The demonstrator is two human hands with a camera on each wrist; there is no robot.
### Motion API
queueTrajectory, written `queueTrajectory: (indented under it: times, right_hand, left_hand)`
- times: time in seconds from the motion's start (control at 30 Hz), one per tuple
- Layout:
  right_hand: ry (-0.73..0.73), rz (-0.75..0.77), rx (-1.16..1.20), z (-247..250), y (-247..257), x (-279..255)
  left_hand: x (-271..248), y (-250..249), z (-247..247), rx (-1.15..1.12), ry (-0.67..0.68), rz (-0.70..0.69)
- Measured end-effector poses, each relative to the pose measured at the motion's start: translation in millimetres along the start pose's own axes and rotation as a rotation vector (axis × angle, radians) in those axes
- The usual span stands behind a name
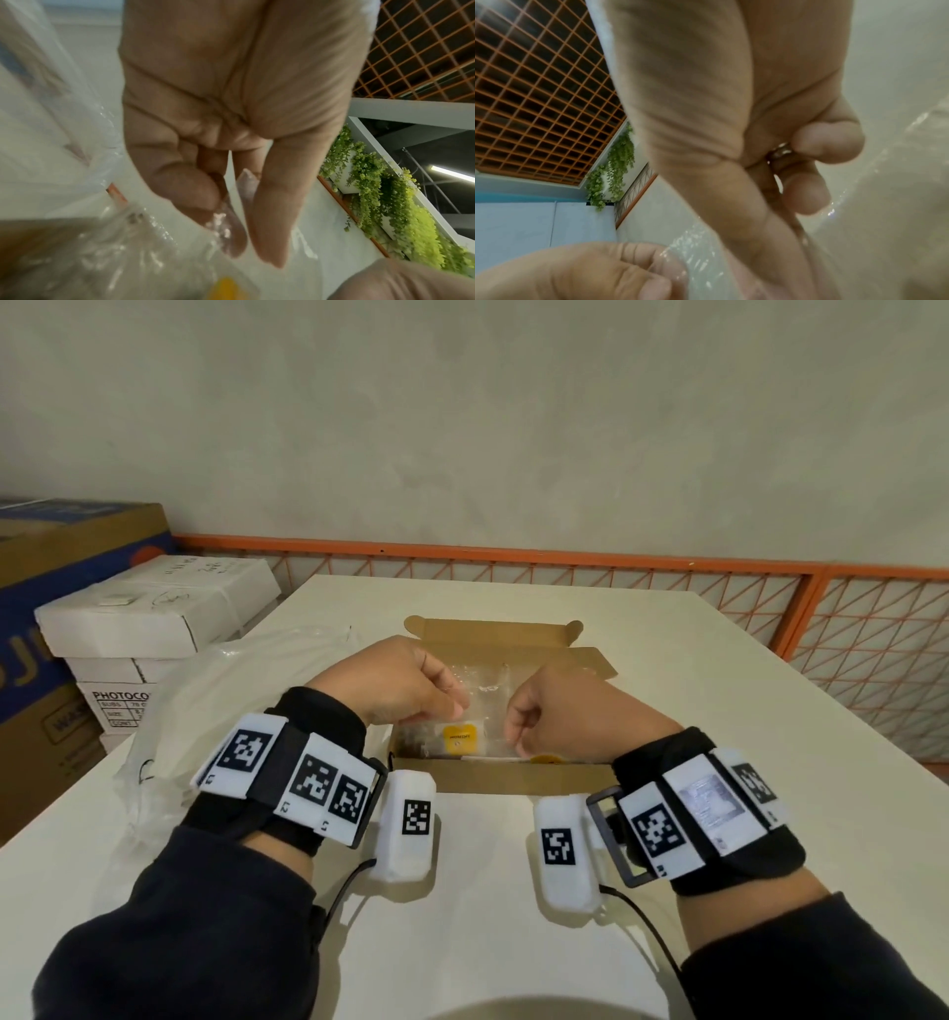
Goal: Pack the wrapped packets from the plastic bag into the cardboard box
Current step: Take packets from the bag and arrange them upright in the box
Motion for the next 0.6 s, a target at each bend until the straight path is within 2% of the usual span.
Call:
queueTrajectory:
  times: [0.1,0.27,0.47,0.6]
  right_hand:
    - [-0.002,-0.013,-0.046,8,-2,-3]
    - [-0.131,-0.111,-0.083,36,-21,-15]
    - [0.001,-0.203,-0.117,27,-18,-14]
    - [0.013,-0.206,-0.137,23,-18,-12]
  left_hand:
    - [1,-1,3,0.002,-0.048,-0.036]
    - [-1,-6,12,-0.038,-0.101,-0.107]
    - [-3,1,2,0.286,0.08,0.034]
    - [-2,1,4,0.273,0.017,0.039]
Point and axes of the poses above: each hand's wrist, its own x-axis towards the middle knuckle, its own z-axis out of the back of the hand, y = z × x, the point moved 2 cm from there along x, towards the middle knuckle, and after that the axes turned 3 degrees about -x, right-handed, at the moved point
